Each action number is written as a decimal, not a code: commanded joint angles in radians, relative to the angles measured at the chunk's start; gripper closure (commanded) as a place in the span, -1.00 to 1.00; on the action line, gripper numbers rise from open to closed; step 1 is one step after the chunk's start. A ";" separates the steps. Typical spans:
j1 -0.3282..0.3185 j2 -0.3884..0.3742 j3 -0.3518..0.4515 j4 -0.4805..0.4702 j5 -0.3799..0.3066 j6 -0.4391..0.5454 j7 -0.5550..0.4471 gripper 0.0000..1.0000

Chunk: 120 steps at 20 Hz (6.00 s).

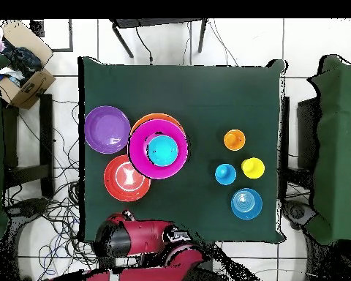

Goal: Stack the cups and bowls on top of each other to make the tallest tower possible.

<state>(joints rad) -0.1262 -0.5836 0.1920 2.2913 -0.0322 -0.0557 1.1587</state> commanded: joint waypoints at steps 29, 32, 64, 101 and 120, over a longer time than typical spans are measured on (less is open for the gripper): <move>0.071 0.008 0.065 -0.324 -0.070 0.183 0.093 -1.00; 0.059 0.033 0.070 -0.320 -0.079 0.157 0.103 -1.00; -0.038 0.056 0.146 -0.134 -0.101 0.056 0.278 -1.00; -0.037 0.054 0.179 -0.120 -0.143 0.090 0.289 -1.00; 0.001 0.178 0.135 -0.201 -0.224 -0.008 0.291 -1.00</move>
<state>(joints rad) -0.1519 -0.4864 0.2945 2.1670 -0.2055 0.0028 1.3127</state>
